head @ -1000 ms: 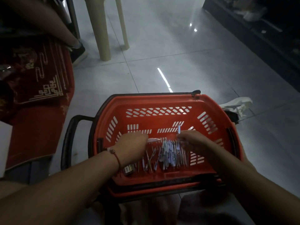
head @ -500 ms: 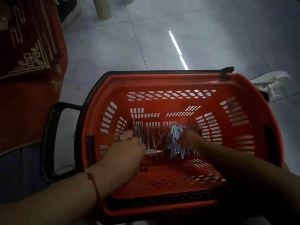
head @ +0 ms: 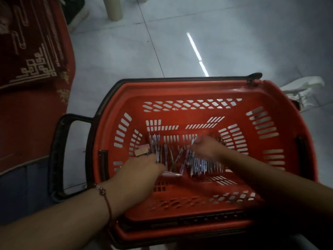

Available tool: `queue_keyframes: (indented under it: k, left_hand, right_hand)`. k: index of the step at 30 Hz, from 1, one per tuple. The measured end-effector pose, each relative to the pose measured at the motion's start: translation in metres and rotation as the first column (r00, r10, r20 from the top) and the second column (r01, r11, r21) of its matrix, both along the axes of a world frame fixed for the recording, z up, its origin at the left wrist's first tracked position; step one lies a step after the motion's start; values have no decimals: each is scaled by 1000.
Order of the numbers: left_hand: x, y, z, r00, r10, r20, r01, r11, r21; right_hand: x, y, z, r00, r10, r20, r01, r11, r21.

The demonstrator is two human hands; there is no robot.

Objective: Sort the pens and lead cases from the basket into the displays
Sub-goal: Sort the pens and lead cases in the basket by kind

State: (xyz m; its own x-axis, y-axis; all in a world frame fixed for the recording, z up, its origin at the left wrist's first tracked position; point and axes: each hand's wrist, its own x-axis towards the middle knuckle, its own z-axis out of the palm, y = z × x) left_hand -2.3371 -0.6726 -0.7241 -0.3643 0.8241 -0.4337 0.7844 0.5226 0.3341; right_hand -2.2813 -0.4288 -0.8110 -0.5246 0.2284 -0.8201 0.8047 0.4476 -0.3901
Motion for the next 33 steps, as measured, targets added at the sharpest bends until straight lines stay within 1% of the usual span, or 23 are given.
queue_keyframes:
  k: [1, 2, 3, 5, 6, 7, 9, 11, 14, 16, 19, 23, 26, 28, 29, 32, 33]
  left_hand:
    - [0, 2, 1, 1000, -18, -2, 18, 1000, 16]
    - [0, 3, 2, 999, -37, -5, 37, 999, 32]
    - [1, 5, 3, 998, -61, -11, 61, 997, 51]
    - [2, 8, 7, 993, -117, -34, 120, 988, 95]
    - [3, 9, 10, 989, -142, -39, 146, 982, 117]
    - [4, 11, 14, 985, -167, -36, 170, 975, 140]
    - [7, 14, 23, 980, -199, -25, 201, 960, 194]
    - [11, 18, 32, 978, -205, -39, 208, 947, 244]
    - [11, 21, 42, 978, -177, -114, 204, 928, 312]
    - [7, 20, 45, 980, -144, -136, 182, 925, 333]
    - [3, 17, 49, 979, -119, -167, 169, 929, 330]
    - [-3, 16, 49, 982, -33, -188, 91, 947, 309]
    - [-5, 17, 47, 983, 15, -181, 34, 964, 262]
    - [-6, 17, 44, 984, 33, -173, 8, 973, 231]
    - [-6, 17, 43, 985, 34, -171, 4, 975, 220]
    - [-7, 16, 38, 984, 21, -175, 14, 981, 192]
    - [-7, 16, 37, 985, 17, -172, 14, 983, 181]
  right_hand:
    - [1, -7, 19, 998, -57, -3, 57, 992, -108]
    - [3, -15, 39, 992, -123, 27, 126, 964, -235]
    - [9, -22, 57, 983, -166, 78, 183, 910, -372]
    - [26, -37, 83, 966, -204, 161, 259, 760, -596]
    - [37, -43, 92, 958, -228, 172, 284, 698, -657]
    - [46, -48, 98, 948, -270, 167, 308, 661, -684]
    - [61, -52, 106, 918, -373, 133, 358, 638, -682]
    - [71, -46, 113, 896, -435, 90, 382, 651, -656]
    - [85, -31, 126, 833, -549, 66, 461, 622, -633]
    - [92, -23, 134, 783, -619, 64, 518, 592, -618]
    - [99, -17, 146, 737, -670, 91, 590, 571, -571]
    - [108, -8, 153, 653, -742, 150, 671, 476, -568]
    - [113, 2, 152, 606, -785, 129, 688, 437, -579]
    - [113, 6, 146, 604, -792, 87, 674, 450, -585]
    - [112, 8, 142, 611, -790, 53, 666, 477, -573]
    - [107, 11, 131, 694, -709, -124, 605, 668, -434]
    - [104, 11, 129, 712, -684, -157, 583, 701, -409]
